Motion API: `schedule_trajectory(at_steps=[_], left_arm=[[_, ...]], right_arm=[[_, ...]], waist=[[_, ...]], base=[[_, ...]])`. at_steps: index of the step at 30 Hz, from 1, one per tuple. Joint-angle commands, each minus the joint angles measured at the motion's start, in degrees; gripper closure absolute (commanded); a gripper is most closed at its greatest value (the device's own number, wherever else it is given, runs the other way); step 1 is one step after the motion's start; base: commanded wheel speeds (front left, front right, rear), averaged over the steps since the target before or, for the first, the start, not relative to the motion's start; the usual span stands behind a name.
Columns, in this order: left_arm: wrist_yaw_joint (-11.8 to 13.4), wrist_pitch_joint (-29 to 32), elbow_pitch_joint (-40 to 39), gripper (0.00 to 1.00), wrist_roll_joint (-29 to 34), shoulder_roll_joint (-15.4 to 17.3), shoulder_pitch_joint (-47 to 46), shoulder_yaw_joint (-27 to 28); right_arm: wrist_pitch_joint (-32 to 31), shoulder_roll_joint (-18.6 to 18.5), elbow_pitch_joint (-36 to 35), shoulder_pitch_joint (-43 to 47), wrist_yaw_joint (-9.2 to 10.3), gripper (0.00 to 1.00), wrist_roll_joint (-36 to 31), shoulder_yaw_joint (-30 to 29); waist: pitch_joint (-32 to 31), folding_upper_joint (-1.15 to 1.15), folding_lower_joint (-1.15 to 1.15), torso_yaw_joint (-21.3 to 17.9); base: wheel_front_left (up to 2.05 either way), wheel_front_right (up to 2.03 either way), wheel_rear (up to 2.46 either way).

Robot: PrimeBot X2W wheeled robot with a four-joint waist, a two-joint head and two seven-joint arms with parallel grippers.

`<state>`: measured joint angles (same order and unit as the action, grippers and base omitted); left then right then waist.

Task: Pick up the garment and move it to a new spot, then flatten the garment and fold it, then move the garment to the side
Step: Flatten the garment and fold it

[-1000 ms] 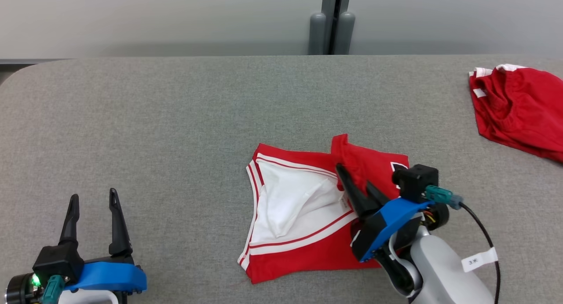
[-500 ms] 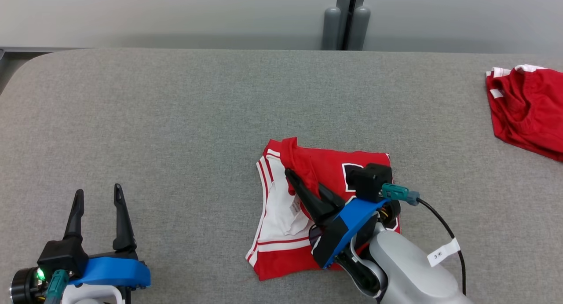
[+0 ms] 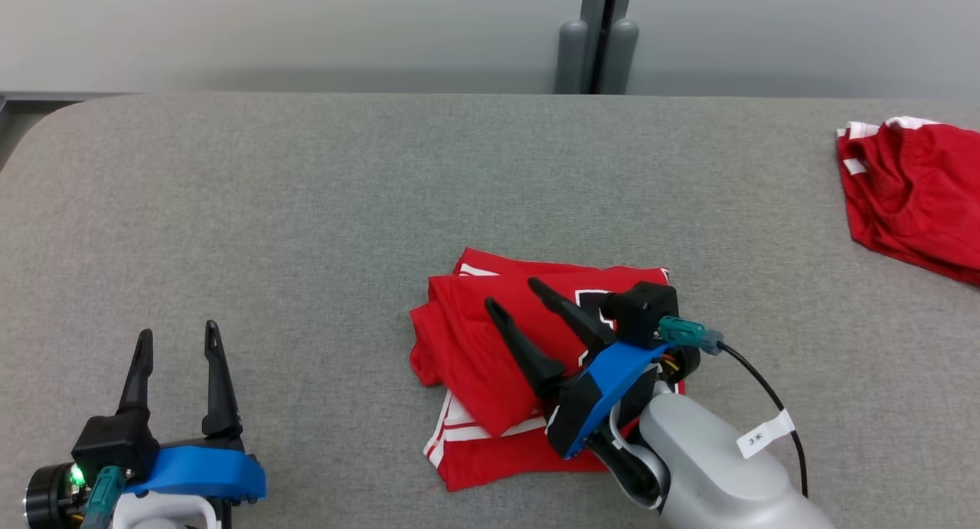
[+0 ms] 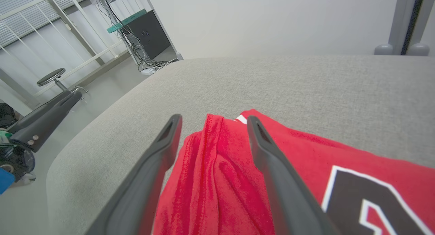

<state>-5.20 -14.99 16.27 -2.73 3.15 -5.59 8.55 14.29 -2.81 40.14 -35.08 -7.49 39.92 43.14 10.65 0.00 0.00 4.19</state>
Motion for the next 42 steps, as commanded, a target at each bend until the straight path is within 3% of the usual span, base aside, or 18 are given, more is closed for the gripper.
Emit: schedule_trajectory(at_steps=[1, 7, 16, 21, 29, 42], left_arm=[[-0.19, -0.27, -0.09, 0.0, 0.17, -0.03, 0.44, 0.18], [-0.31, -0.27, -0.64, 0.0, 0.35, 0.28, 1.48, 0.76], [-0.51, -0.27, -1.1, 0.0, 0.8, 0.45, 1.86, 0.65], [-0.55, -0.27, -1.36, 0.0, 0.88, 0.53, 2.61, 0.66], [-0.74, -0.27, -1.16, 0.0, 1.07, 0.78, 2.88, 0.5], [-0.88, -0.27, -0.71, 0.0, 1.15, 0.96, 3.38, -0.42]], right_arm=[[0.57, -0.16, 0.58, -0.36, -0.01, 0.0, -1.32, -0.87], [0.92, -1.45, -1.06, 2.07, -0.01, 0.0, -9.59, -9.83], [0.89, -4.34, -14.36, 12.83, -0.01, 0.0, -22.36, -27.38], [0.89, -2.92, -21.43, 19.15, -0.01, 0.0, -25.92, -34.36], [0.83, -0.74, -27.87, 28.18, -0.01, 0.0, -28.66, -39.23], [0.84, -0.1, -26.91, 31.15, -0.01, 0.0, -28.34, -38.84]], waist=[[-0.62, 0.0, 0.0, -0.64], [-1.89, 0.0, 0.0, -2.53], [-3.14, 0.0, 0.0, -4.3], [-3.64, 0.0, 0.0, -4.79], [-4.29, 0.0, 0.0, -4.43], [-4.7, 0.0, 0.0, -4.12]], base=[[0.0, 0.0, 0.0], [0.0, 0.0, 0.0], [0.0, 0.0, 0.0], [0.0, 0.0, 0.0], [0.0, 0.0, 0.0], [0.0, 0.0, 0.0]])
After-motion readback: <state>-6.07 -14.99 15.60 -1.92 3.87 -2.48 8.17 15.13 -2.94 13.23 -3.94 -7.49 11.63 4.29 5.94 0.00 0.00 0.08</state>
